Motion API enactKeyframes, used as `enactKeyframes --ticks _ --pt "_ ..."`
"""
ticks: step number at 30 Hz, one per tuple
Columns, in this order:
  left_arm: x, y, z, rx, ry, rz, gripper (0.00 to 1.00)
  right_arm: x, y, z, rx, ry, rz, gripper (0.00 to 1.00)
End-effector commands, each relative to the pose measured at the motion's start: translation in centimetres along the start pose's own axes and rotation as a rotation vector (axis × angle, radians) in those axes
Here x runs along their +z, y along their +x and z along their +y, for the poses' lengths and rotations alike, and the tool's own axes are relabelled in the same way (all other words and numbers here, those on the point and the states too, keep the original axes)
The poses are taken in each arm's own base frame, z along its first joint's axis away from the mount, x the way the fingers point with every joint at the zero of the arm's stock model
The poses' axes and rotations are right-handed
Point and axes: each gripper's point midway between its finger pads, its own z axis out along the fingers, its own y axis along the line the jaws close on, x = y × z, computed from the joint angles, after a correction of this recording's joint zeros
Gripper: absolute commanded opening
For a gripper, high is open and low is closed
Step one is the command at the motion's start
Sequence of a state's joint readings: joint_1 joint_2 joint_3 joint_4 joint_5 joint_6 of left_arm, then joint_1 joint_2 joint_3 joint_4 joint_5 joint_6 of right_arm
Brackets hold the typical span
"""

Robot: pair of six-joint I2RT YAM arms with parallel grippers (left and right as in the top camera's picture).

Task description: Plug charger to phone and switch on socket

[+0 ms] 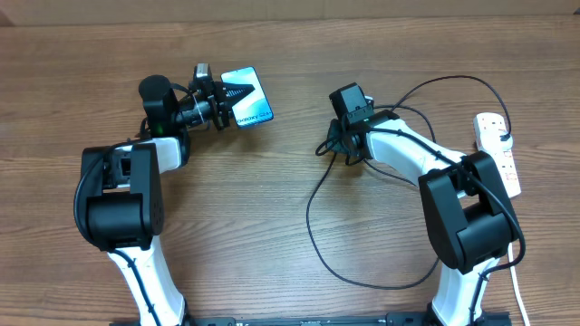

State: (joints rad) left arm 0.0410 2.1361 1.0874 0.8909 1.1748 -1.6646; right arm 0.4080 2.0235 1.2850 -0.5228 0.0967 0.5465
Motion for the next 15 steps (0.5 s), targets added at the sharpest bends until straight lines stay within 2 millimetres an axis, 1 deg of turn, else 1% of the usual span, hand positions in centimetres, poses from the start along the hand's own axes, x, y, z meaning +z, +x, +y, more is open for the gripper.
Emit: enactKeyframes --ticks 1,7,12,14,15 --pt "0.2 0.2 -1.1 0.068 0.014 0.027 0.04 2.3 3.3 -0.7 -0.017 0.039 0.105 0.22" --pt "0.2 0.2 -1.1 0.067 0.014 0.027 0.04 2.2 4.2 -1.2 -0.022 0.063 0.14 0.22" --pt "0.2 0.2 -1.1 0.067 0.014 0.027 0.04 2.1 4.8 -1.2 -0.026 0.061 0.163 0.22" --pt "0.2 0.2 -1.1 0.067 0.014 0.026 0.04 2.0 5.1 -1.2 -0.026 0.058 0.178 0.25" --pt "0.2 0.2 -1.1 0.067 0.014 0.026 0.04 2.0 5.2 -1.3 -0.026 0.062 0.183 0.29"
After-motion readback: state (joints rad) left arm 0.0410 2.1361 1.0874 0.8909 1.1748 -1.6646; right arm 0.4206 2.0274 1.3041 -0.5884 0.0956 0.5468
